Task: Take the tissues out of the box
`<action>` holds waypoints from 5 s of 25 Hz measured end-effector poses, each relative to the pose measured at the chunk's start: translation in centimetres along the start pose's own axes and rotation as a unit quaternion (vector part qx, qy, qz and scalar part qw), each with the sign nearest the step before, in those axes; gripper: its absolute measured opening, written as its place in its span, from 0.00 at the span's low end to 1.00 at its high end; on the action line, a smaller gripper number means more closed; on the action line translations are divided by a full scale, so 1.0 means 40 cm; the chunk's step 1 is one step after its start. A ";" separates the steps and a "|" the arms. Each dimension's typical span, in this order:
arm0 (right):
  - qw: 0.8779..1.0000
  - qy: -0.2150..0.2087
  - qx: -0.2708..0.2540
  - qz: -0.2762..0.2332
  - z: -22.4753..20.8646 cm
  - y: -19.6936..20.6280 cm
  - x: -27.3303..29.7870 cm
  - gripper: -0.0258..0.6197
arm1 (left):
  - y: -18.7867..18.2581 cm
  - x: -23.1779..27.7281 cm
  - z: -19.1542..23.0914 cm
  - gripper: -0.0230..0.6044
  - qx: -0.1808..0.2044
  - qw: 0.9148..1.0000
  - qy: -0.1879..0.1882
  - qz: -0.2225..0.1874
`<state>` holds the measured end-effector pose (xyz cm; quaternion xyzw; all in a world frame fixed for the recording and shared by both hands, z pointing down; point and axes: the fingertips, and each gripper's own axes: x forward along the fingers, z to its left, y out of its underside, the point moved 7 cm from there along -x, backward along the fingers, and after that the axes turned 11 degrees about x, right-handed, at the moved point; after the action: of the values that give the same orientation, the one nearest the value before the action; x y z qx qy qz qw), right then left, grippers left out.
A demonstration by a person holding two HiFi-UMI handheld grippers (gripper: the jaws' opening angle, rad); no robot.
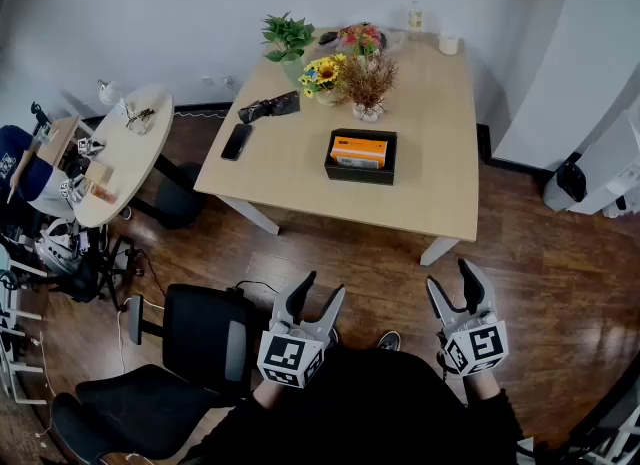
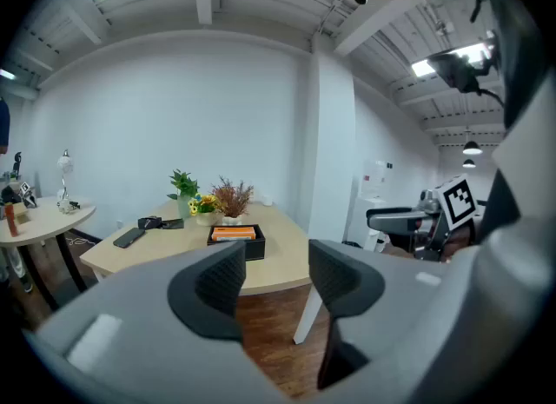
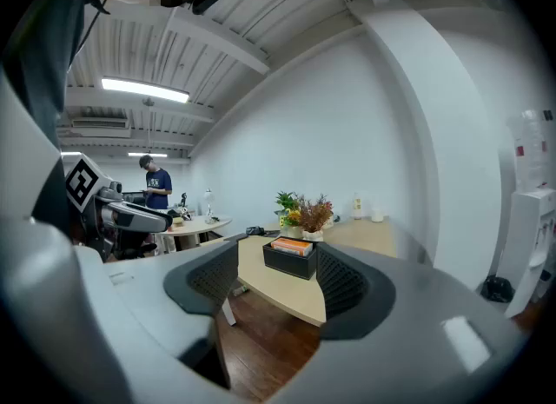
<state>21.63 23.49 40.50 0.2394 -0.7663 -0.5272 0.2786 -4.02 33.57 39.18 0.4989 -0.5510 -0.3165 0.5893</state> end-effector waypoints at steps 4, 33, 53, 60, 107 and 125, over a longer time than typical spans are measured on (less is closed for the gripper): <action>1.000 -0.005 -0.009 0.006 -0.039 -0.002 0.002 0.52 | 0.000 0.025 -0.017 0.52 -0.001 1.000 -0.007 0.016; 0.986 0.088 -0.059 0.132 -0.142 -0.052 0.681 0.54 | -0.006 0.719 0.517 0.53 0.077 0.980 0.176 0.049; 0.938 -0.047 -0.164 0.303 -0.221 0.060 0.994 0.52 | 0.086 0.973 0.468 0.54 0.241 0.922 0.236 0.189; 0.891 -0.106 -0.250 0.363 -0.230 0.048 1.040 0.53 | 0.070 1.035 0.459 0.57 0.446 0.804 0.318 0.231; 0.797 -0.094 -0.411 0.433 -0.172 -0.101 0.974 0.48 | -0.116 0.969 0.387 0.47 0.549 0.737 0.308 0.248; 0.818 -0.075 -0.370 0.434 -0.119 -0.146 0.695 0.49 | -0.175 0.801 0.209 0.48 0.547 0.719 0.374 0.209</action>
<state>5.01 -0.01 41.23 -0.2796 -0.5569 -0.6117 0.4874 -4.68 -0.12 42.43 0.6844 -0.4534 0.3833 0.4231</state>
